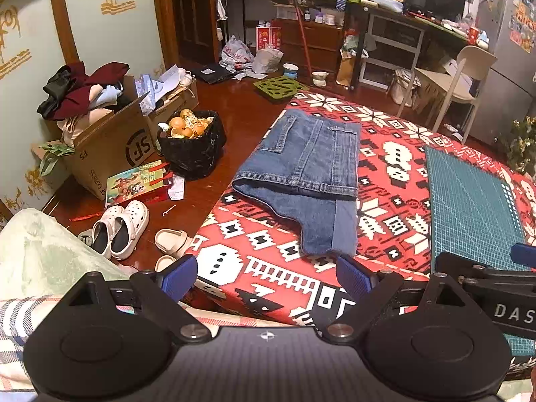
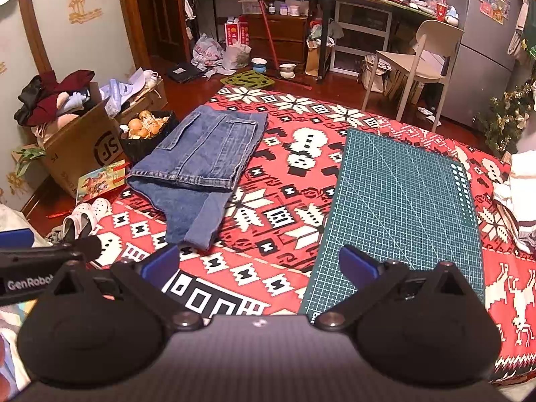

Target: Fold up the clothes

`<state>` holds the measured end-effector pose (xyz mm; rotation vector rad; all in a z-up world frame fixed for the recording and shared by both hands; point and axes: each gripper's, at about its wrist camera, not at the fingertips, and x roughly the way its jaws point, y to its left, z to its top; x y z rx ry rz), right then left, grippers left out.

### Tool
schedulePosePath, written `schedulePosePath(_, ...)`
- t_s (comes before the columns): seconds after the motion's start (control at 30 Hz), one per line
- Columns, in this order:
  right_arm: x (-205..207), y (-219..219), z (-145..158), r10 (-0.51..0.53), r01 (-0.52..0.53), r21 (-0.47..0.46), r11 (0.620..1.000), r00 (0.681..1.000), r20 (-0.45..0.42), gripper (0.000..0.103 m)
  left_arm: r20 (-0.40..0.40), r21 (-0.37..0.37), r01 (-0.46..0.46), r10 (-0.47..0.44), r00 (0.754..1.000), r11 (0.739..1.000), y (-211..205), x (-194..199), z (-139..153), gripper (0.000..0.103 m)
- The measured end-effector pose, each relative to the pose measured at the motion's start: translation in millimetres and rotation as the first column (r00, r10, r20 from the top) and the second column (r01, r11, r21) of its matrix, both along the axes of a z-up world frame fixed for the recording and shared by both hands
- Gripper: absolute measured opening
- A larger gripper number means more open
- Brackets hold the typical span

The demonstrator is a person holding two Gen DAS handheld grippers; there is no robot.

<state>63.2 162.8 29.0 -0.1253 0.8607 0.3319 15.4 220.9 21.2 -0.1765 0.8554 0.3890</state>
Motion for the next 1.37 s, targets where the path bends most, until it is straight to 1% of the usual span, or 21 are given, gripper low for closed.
schedulePosePath(0.17,-0.7,2.1,-0.6,0.002,-0.002,-0.003,1.000,1.000,0.002,0.102,-0.006,0.009,0.007,-0.007,1.000,1.000,-2.6,-0.5,0.3,0.090)
schedulePosePath(0.8,-0.4,2.8,-2.2,0.005,-0.005,-0.015,1.000,1.000,0.000,0.102,-0.006,0.004,0.006,-0.006,1.000,1.000,-3.6,0.8,-1.4,0.090)
schedulePosePath(0.93,-0.2,3.1,-2.8,0.007,-0.007,-0.016,1.000,1.000,-0.005,0.102,-0.015,-0.003,0.005,-0.005,1.000,1.000,-2.1,2.6,-5.8,0.090)
schedulePosePath(1.37,3.3,4.2,-4.8,0.005,-0.005,-0.018,1.000,1.000,-0.011,0.102,-0.022,0.002,0.002,-0.002,1.000,1.000,-2.3,2.5,-5.8,0.090)
